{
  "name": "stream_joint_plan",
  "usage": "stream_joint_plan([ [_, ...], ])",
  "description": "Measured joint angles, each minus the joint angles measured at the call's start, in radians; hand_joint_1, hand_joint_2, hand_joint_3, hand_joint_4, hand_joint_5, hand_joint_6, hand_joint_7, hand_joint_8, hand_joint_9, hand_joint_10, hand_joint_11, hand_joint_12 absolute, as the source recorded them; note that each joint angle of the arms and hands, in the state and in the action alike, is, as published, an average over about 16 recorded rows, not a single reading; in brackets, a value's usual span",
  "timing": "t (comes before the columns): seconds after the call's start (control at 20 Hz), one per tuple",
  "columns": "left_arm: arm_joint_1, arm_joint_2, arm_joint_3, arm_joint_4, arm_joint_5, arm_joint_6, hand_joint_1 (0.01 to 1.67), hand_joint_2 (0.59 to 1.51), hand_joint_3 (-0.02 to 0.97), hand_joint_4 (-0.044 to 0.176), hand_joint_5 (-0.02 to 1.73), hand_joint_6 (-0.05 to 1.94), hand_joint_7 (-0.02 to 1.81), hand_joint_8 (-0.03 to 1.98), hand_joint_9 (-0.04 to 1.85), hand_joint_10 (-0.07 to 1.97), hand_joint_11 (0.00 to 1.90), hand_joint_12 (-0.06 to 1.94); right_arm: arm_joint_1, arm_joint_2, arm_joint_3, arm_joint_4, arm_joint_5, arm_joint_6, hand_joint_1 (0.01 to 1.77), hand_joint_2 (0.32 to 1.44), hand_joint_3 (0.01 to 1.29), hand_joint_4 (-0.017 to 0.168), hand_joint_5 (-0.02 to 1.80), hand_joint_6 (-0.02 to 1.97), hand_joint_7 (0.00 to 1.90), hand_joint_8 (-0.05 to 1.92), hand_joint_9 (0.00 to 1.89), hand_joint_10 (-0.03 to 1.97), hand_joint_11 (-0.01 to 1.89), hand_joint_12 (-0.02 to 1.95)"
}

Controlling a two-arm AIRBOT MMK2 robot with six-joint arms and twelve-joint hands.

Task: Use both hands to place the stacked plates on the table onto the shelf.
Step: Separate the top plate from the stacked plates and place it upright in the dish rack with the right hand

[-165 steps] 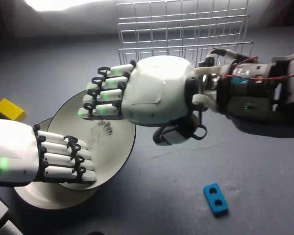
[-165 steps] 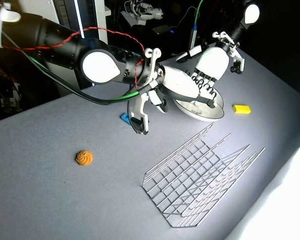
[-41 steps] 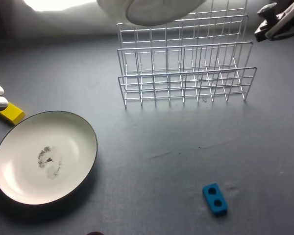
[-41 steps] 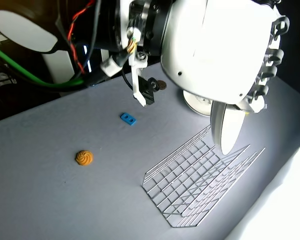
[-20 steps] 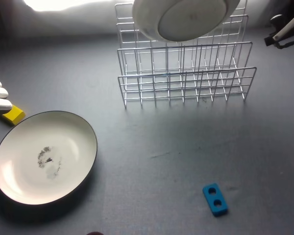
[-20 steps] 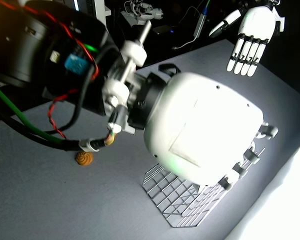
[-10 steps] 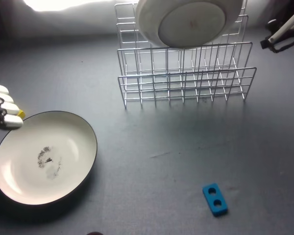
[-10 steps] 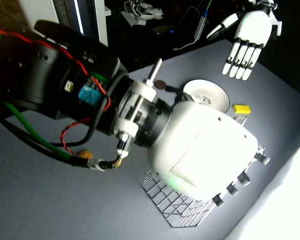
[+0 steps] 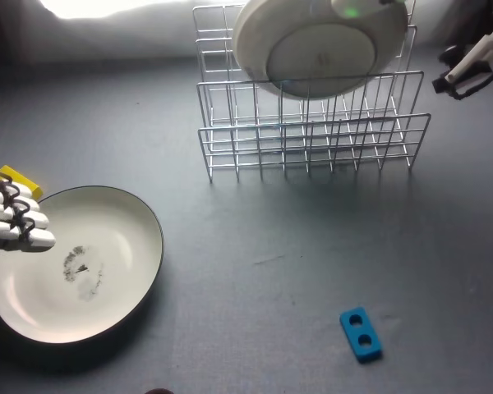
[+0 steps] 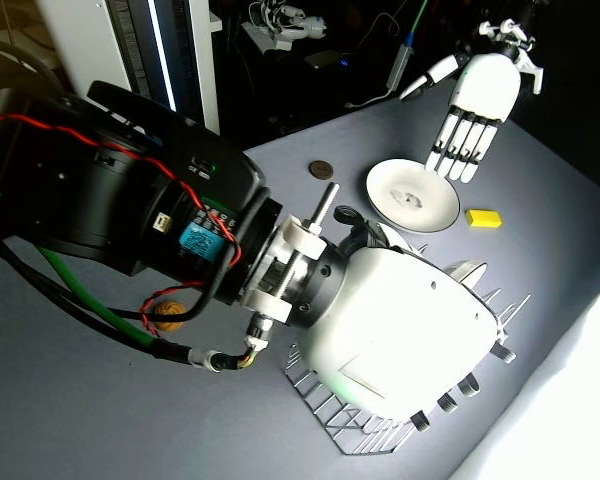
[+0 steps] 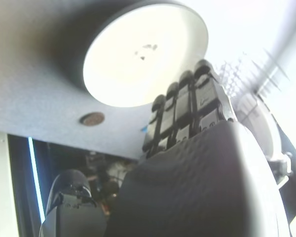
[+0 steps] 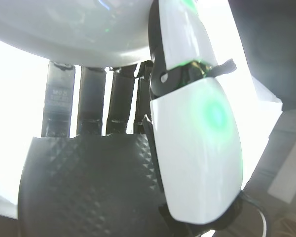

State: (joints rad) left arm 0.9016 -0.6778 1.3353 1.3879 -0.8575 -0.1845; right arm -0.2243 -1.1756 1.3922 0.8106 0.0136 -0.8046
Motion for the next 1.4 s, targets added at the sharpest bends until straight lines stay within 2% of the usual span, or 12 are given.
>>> stream_joint_plan([
  [0.5, 0.052, -0.048, 0.031, -0.038, 0.059, 0.0, 0.02, 1.011, 0.005, 0.001, 0.01, 0.02, 0.01, 0.0, 0.02, 0.0, 0.02, 0.01, -0.035, -0.04, 0.063, 0.015, -0.013, 0.0, 1.37, 1.0, 0.02, -0.008, 0.94, 0.78, 1.11, 0.73, 1.01, 1.02, 0.8, 1.1],
  [1.0, 0.078, -0.07, 0.038, -0.052, 0.087, 0.0, 0.01, 1.007, 0.007, 0.002, 0.01, 0.02, 0.01, 0.0, 0.02, 0.01, 0.02, 0.01, -0.072, -0.05, 0.081, 0.02, 0.004, -0.001, 1.37, 1.0, 0.02, -0.008, 0.94, 0.78, 1.11, 0.74, 1.0, 0.99, 0.81, 1.1],
  [1.15, 0.086, -0.074, 0.038, -0.053, 0.096, 0.0, 0.01, 1.005, 0.007, 0.002, 0.01, 0.02, 0.01, 0.0, 0.02, 0.01, 0.02, 0.01, -0.078, -0.05, 0.082, 0.02, 0.009, -0.002, 1.36, 1.01, 0.02, -0.008, 0.92, 0.8, 1.09, 0.75, 1.0, 0.85, 0.8, 1.11],
  [1.25, 0.089, -0.076, 0.038, -0.053, 0.101, 0.0, 0.01, 1.005, 0.006, 0.002, 0.01, 0.02, 0.01, 0.0, 0.02, 0.01, 0.02, 0.01, -0.079, -0.05, 0.082, 0.021, 0.011, -0.003, 1.33, 1.02, 0.02, -0.008, 0.91, 0.81, 1.08, 0.68, 1.0, 0.75, 0.78, 1.12],
  [1.4, 0.094, -0.078, 0.039, -0.054, 0.107, 0.0, 0.01, 1.007, 0.006, 0.002, 0.01, 0.02, 0.01, 0.0, 0.02, 0.01, 0.02, 0.01, -0.077, -0.049, 0.083, 0.021, 0.013, -0.005, 1.27, 1.04, 0.02, -0.008, 0.89, 0.7, 1.05, 0.55, 0.99, 0.59, 0.73, 1.13],
])
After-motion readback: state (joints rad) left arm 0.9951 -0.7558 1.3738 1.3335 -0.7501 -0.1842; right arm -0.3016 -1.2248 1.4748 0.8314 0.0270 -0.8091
